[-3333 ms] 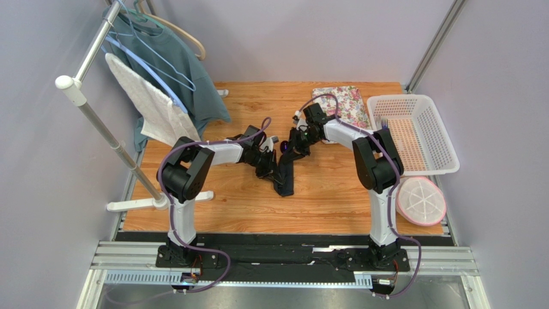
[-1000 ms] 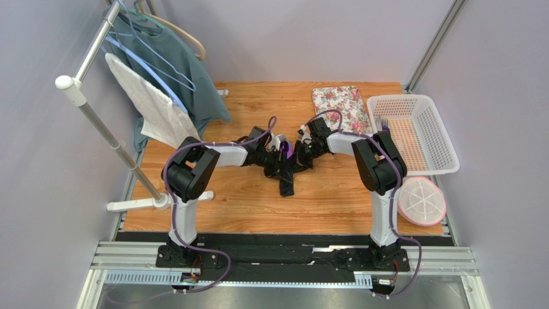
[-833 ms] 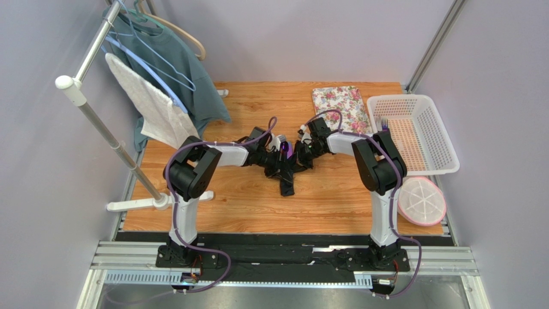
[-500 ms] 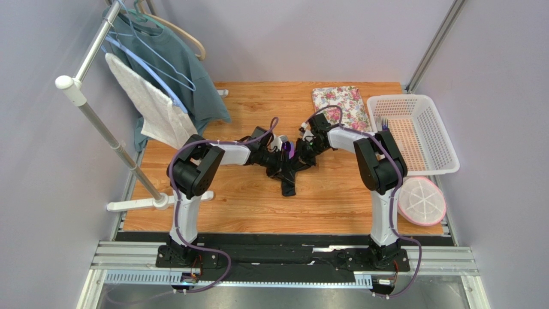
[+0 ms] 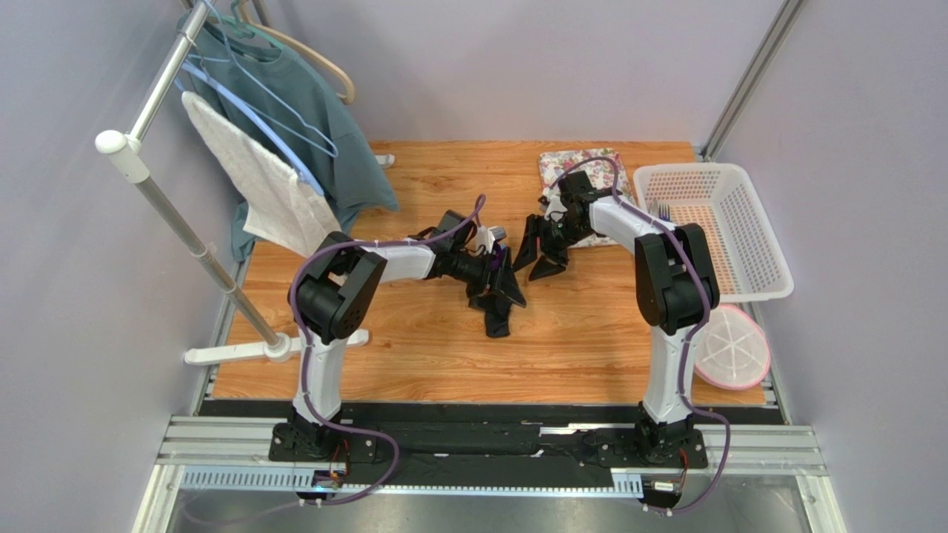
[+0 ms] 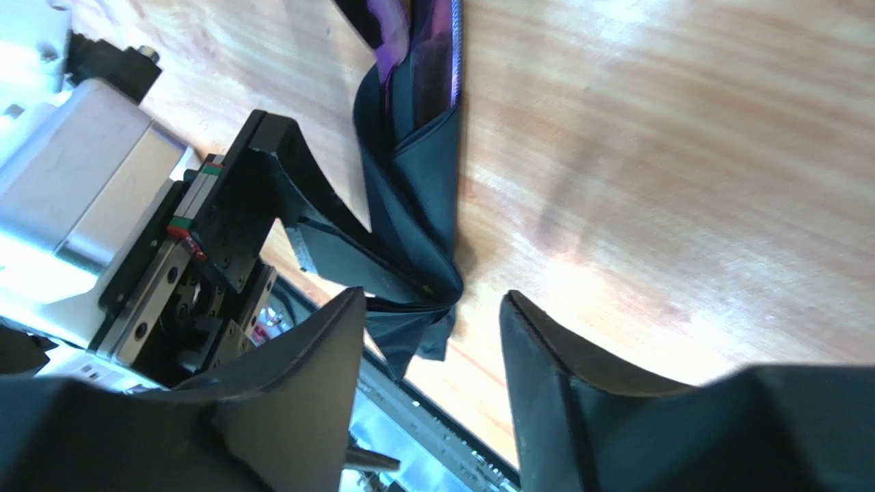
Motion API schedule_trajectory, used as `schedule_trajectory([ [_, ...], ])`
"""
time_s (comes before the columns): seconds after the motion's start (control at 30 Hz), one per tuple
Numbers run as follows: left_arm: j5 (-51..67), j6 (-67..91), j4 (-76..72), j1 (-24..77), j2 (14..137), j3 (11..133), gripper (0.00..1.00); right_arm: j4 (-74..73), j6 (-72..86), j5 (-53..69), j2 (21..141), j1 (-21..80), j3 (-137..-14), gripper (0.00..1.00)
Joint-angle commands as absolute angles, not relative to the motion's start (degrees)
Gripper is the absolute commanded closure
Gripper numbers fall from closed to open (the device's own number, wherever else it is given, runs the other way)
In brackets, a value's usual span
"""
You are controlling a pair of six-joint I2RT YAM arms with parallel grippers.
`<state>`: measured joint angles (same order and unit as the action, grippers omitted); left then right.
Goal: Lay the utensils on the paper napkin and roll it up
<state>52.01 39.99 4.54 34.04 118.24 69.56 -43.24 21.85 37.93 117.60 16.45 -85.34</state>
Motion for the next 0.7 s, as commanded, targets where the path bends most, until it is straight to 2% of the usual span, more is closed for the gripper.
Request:
schedule_trajectory([
  [0.0, 43.7, 35.0, 9.2, 34.3, 120.1, 69.0, 0.06, -44.6, 20.4, 41.0, 118.2, 17.2, -88.5, 0.43],
  [0.03, 43.5, 34.8, 9.3, 34.3, 120.0, 69.2, 0.05, -44.6, 20.4, 41.7, 118.6, 17.3, -88.9, 0.39],
  [0.13, 43.3, 34.5, 9.4, 34.3, 119.8, 69.1, 0.05, -44.6, 19.9, 43.1, 120.3, 18.0, -89.1, 0.4],
  [0.37, 42.8, 33.4, 9.5, 34.4, 118.7, 69.2, 0.05, -45.2, 17.1, 42.0, 122.3, 20.0, -85.2, 0.44],
  [0.67, 42.3, 32.7, 9.1, 34.5, 117.8, 69.1, 0.12, -44.8, 14.7, 42.3, 122.7, 20.2, -81.3, 0.59],
])
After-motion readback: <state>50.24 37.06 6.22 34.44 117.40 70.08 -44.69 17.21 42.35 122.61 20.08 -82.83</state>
